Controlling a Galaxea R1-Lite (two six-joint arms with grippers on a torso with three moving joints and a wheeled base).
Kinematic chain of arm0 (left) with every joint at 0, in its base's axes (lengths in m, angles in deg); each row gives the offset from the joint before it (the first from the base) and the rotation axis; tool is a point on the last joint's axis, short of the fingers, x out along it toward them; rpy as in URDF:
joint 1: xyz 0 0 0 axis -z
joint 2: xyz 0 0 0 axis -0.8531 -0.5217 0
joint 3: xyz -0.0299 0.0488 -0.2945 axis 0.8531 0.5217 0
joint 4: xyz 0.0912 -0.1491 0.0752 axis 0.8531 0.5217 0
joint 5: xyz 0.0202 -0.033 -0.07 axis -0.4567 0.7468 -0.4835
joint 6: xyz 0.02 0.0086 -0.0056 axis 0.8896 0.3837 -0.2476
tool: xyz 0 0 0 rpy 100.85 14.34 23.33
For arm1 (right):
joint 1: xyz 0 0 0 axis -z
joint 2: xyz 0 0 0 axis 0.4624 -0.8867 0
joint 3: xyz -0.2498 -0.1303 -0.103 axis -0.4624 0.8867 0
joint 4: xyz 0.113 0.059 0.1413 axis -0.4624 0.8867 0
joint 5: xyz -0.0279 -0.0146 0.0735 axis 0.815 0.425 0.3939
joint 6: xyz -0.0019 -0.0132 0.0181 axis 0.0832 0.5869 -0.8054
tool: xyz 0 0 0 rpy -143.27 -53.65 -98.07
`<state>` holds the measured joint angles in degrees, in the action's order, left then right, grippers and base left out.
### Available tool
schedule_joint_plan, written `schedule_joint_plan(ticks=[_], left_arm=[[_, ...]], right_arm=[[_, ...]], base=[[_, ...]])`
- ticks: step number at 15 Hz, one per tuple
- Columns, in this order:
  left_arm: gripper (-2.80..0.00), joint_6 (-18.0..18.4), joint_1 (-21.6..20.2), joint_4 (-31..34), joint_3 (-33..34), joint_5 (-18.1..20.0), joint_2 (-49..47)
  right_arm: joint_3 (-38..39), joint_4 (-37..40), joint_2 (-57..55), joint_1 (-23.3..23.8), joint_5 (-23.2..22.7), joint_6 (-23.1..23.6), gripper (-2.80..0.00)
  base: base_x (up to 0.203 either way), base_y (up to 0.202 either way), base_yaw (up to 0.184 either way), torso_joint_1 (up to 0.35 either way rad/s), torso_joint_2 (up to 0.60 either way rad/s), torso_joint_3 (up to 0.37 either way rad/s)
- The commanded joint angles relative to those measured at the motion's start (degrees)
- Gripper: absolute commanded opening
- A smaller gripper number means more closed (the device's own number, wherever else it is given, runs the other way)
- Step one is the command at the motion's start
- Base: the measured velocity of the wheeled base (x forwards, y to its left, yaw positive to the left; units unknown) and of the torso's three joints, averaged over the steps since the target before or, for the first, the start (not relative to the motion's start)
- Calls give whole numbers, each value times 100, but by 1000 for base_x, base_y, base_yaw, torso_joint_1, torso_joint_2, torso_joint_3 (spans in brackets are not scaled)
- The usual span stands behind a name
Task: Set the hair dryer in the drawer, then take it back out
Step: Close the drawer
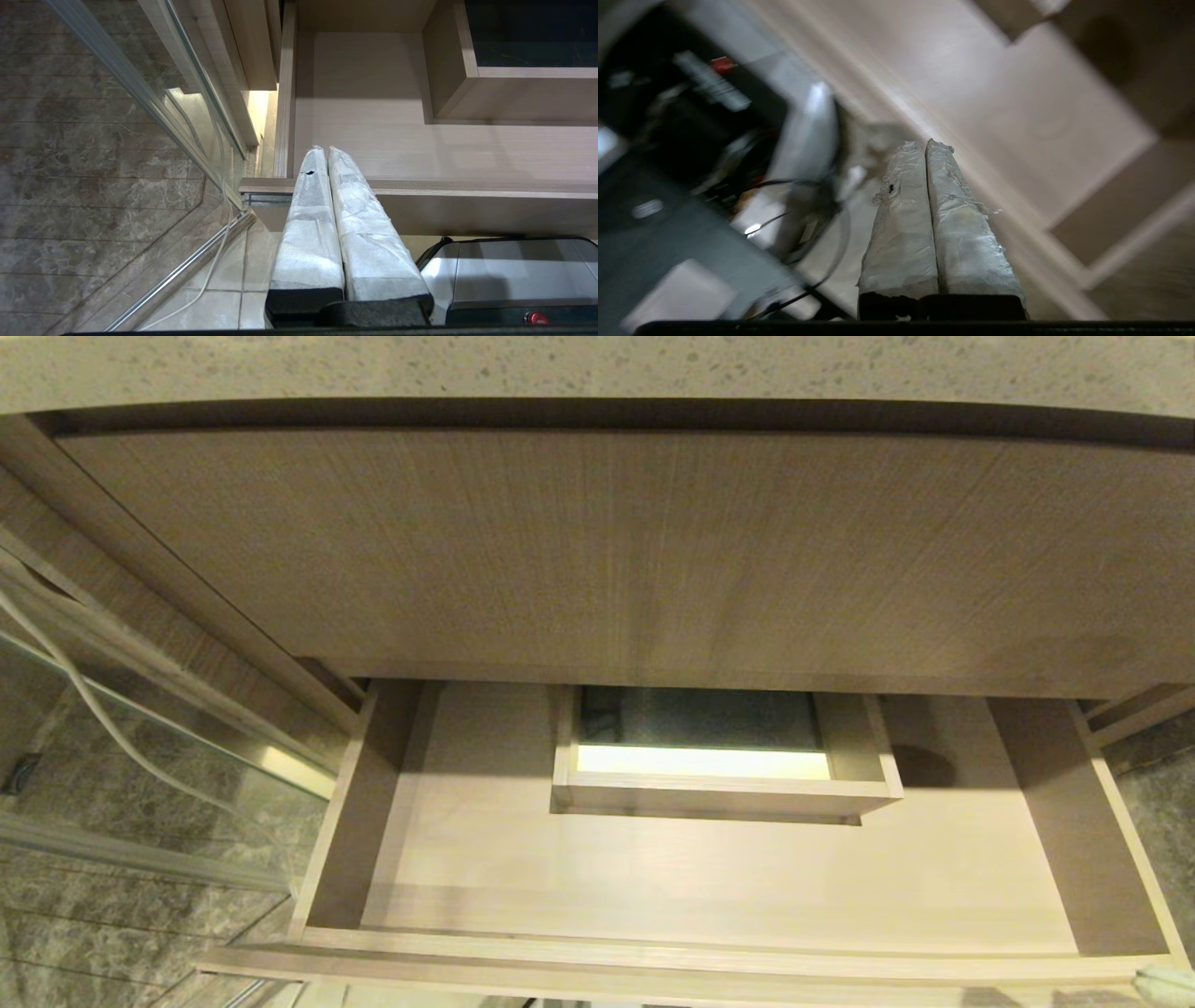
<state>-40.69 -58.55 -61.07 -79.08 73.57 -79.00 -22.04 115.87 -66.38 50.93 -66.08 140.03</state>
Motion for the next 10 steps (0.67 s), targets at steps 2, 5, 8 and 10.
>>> schedule_joint_plan(ticks=[2,5,8,10], left_arm=[[-280,-1,0,-1,0,0,9],[-280,-1,0,-1,0,0,0],[-280,-1,0,-1,0,0,3],[-280,-1,0,-1,0,0,1]], right_arm=[[425,391,272,-76,785,-27,-280],[695,886,317,-79,2039,-46,-280],[322,1348,-135,-67,2121,-65,-280],[-1,1604,-754,14,2199,-80,-280]], base=[[0,0,0,34,40,70],[0,0,0,58,14,45],[0,0,0,11,2,26],[0,0,0,0,0,0]])
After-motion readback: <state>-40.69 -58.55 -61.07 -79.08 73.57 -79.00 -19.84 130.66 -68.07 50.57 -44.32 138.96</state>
